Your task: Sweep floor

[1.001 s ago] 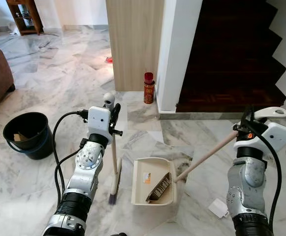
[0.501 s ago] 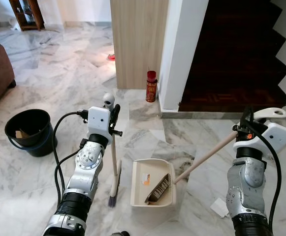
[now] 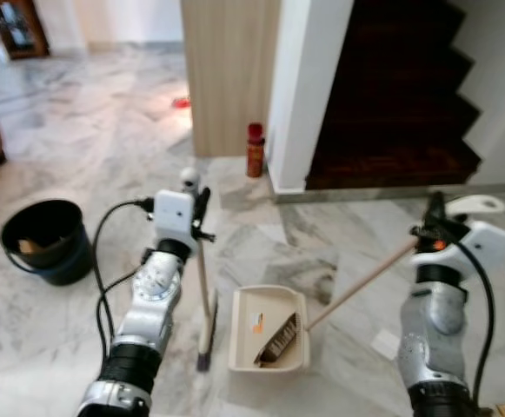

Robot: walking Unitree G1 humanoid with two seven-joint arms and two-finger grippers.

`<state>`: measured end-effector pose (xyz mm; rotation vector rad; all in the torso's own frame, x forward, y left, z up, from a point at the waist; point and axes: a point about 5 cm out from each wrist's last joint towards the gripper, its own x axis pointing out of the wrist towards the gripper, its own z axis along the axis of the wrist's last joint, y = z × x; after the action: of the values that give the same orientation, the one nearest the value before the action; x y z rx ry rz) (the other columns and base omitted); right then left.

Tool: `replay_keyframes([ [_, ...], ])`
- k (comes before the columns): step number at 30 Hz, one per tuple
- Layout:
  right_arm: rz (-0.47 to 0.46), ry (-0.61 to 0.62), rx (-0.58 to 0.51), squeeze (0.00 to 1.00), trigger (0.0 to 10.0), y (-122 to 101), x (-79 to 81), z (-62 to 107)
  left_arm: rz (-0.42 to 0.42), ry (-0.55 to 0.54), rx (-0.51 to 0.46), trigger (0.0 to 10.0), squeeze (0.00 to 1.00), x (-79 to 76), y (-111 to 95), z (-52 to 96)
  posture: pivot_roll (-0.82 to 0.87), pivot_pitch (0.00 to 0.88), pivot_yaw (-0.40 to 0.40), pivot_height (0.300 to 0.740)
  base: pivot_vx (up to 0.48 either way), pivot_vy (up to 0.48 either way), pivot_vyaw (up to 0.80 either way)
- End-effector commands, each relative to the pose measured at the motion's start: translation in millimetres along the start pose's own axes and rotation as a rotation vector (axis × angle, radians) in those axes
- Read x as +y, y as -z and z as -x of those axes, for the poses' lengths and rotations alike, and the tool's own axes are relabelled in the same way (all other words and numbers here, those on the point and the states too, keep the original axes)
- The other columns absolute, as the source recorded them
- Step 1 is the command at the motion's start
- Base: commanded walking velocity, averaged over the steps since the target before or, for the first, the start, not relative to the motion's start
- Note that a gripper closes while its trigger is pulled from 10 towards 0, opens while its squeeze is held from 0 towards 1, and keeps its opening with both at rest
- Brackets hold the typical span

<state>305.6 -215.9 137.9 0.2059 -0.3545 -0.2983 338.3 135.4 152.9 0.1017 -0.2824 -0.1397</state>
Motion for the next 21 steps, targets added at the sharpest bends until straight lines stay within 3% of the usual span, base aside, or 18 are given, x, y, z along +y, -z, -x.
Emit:
replay_keyframes([
  [1, -0.019, 0.009, -0.046, 0.0, 10.0, -9.9, -0.6, -4.6, -0.003, 0.005, -0.056, 10.0, 0.0, -2.5, -13.3, -5.4, 0.09, 0.063, -0.02, 0.74, 0.0, 0.33, 0.0],
  [21, -0.018, -0.002, -0.041, 0.0, 10.0, -9.8, 1.1, -5.4, -0.006, -0.001, -0.052, 10.0, 0.0, -0.9, -14.3, -5.8, 0.09, 0.076, -0.023, 0.74, 0.0, 0.331, 0.0],
])
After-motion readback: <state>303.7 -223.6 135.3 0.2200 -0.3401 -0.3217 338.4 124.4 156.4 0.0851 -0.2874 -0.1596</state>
